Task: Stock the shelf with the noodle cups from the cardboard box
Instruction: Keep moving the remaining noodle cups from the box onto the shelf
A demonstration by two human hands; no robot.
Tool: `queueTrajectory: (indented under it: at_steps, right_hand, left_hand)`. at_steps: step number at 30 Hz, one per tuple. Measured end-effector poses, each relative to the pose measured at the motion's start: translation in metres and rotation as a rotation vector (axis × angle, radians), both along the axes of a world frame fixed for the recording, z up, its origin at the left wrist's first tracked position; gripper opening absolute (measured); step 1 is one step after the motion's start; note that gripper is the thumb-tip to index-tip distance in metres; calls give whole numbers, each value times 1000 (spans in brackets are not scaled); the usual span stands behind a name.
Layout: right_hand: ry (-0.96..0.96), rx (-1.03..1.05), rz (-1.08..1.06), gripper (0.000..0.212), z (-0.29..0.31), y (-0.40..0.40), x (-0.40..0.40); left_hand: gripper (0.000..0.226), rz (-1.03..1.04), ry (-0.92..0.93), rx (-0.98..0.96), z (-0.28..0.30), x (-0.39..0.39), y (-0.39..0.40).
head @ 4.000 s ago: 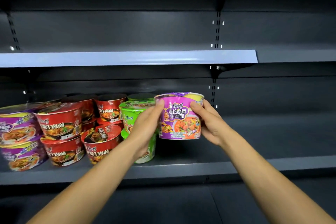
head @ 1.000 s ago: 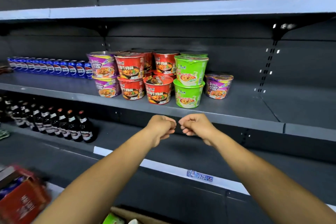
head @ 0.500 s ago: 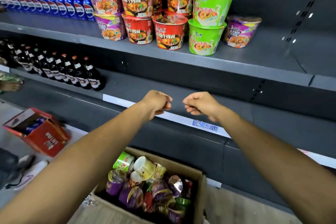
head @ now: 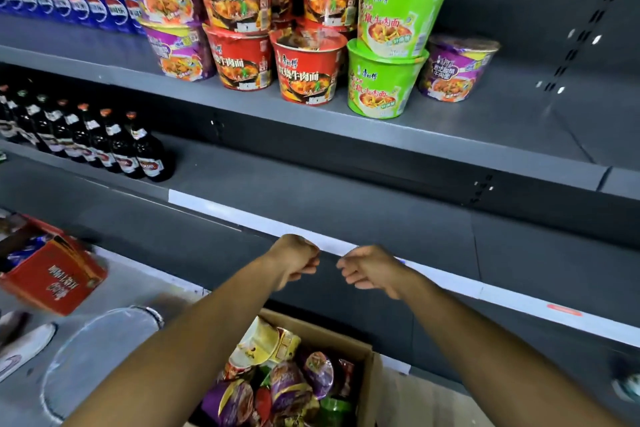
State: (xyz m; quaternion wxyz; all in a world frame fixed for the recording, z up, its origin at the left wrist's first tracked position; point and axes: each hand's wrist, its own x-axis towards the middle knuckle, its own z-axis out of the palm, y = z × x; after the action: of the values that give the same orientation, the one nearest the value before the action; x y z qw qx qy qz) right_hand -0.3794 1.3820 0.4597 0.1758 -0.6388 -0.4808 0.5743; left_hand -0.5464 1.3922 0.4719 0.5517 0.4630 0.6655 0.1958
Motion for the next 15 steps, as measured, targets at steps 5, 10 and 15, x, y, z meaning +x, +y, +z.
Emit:
queueTrajectory:
  at_steps: [5,10,15]
  right_hand:
    - [-22,-106,34,19,-51,18,-2]
    - [-27,-207,49,14,-118,33,-13]
    - [-59,-313,80,9,-206,33,-23]
  left_hand:
    - [18,3,30,-105,-49,9,12]
    - [22,62,9,-231,-116,5,20]
    - [15,55,60,-333,-197,-17,14]
